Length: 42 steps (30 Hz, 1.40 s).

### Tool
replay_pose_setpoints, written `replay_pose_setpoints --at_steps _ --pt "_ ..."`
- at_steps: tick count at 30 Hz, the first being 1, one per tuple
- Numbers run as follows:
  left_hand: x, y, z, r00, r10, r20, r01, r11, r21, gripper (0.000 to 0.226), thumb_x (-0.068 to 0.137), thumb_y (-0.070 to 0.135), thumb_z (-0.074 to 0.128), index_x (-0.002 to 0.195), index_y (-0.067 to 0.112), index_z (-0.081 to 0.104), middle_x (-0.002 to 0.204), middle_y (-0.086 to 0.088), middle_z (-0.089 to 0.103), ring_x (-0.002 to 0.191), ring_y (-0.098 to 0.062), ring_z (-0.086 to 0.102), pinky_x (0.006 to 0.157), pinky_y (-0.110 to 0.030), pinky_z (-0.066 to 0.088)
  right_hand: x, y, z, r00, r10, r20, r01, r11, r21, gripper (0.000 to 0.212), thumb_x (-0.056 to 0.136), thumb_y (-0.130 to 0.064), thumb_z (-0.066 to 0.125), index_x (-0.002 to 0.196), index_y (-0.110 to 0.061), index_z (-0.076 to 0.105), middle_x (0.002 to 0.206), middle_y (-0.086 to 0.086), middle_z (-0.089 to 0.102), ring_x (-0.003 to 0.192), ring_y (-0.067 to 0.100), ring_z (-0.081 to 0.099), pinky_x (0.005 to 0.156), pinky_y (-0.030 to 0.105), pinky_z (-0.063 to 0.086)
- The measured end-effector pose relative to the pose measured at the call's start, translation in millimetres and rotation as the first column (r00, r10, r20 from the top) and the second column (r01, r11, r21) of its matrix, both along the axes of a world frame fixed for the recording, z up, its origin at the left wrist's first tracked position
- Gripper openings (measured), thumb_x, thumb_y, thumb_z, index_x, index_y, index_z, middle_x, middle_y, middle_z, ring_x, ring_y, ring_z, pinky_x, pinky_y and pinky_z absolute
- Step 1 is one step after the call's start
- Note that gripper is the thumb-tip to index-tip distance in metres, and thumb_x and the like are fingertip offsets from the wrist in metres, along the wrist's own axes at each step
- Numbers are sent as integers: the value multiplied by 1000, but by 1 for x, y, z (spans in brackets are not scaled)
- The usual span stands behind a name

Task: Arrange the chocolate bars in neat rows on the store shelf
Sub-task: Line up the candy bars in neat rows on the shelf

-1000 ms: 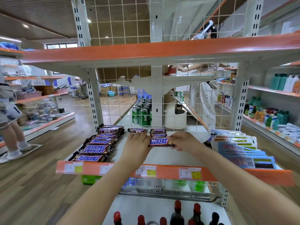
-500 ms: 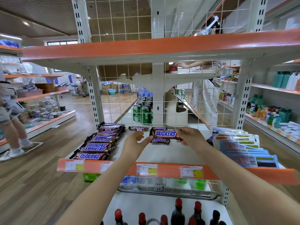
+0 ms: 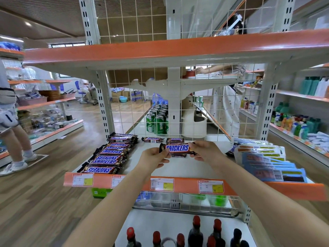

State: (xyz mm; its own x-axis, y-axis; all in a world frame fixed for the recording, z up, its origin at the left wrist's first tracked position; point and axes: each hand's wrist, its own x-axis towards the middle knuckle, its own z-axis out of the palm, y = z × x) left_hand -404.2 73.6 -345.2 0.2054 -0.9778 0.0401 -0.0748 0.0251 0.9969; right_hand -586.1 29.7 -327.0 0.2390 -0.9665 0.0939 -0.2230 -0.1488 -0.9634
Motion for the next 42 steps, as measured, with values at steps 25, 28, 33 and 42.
replay_pose_setpoints --at_steps 25,28,33,42 --pt "30 -4 -8 983 95 -159 -79 991 105 12 91 23 60 88 12 62 81 -1 67 69 -13 60 77 -26 50 33 -10 -11 999 18 -27 -15 994 104 14 91 -31 59 86 -17 60 85 -1 65 67 7 61 63 18 48" --pt "36 -9 -11 977 124 -173 -102 986 130 12 91 23 59 87 12 61 80 -1 67 69 -13 60 75 -26 49 42 -16 -12 1000 11 19 -13 988 152 8 92 -26 59 90 -18 57 81 -1 65 59 5 62 60 18 48" --pt "47 -23 -10 962 187 -197 -158 976 152 14 93 20 57 81 14 60 76 -1 65 64 -12 56 67 -23 45 56 -30 -11 999 17 47 -25 983 180 17 92 -15 59 108 -13 55 80 3 64 64 13 62 63 22 47" --pt "68 -77 -8 947 320 -34 -308 931 195 21 94 21 54 78 10 60 72 0 62 59 -11 53 54 -22 37 96 -78 -3 995 21 -101 -2 982 190 29 90 -5 59 118 -2 54 99 18 61 63 17 59 62 25 51"
